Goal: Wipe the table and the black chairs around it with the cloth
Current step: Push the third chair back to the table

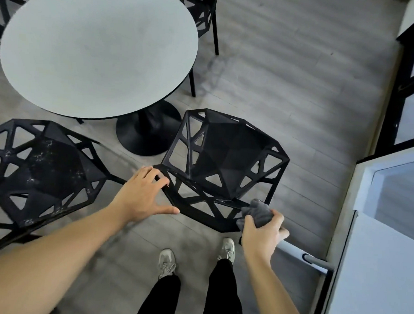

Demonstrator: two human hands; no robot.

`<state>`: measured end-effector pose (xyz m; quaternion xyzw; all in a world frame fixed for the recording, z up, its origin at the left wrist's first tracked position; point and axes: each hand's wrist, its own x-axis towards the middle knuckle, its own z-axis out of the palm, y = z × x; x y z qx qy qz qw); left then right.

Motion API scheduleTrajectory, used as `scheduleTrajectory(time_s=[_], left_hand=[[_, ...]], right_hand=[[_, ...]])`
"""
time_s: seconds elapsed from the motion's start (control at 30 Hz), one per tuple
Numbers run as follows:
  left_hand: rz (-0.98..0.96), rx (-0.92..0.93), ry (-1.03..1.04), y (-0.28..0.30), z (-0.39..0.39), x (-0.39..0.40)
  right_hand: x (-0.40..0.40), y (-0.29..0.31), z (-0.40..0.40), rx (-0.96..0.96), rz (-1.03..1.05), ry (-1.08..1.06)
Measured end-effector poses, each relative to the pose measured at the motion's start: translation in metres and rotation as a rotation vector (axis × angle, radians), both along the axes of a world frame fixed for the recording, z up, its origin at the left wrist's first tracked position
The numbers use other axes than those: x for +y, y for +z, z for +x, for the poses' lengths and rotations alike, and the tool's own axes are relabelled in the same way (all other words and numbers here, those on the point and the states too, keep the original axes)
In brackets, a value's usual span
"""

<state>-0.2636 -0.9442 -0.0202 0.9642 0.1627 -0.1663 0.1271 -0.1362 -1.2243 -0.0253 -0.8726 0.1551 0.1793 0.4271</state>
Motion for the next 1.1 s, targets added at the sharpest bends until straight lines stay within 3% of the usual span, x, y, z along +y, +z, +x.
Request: scheduleTrajectory(time_s=[0.2, 0.5, 0.63, 0.77, 1.1], left_hand=[[0.092, -0.015, 0.180, -0.009, -0.005, -0.084], [0.091, 0.095, 0.316, 0.002, 0.062, -0.181], [0.067, 0.157, 0.235, 0.004, 0.087, -0.218], [0.059, 0.097, 0.159, -0.008, 0.107, -0.243], [0.105, 0.127, 0.113, -0.020, 0.153, -0.260]], right_hand=[[-0.030, -0.012, 0.061, -0.053, -0.104, 0.176], [-0.057, -0.021, 0.171, -0.186, -0.205, 0.343], [-0.071, -0.017, 0.221, -0.231, -0.246, 0.447], [-0.081, -0.016, 0.261, -0.243, -0.267, 0.540], [-0.063, -0.022, 0.323, -0.289, -0.149, 0.683]])
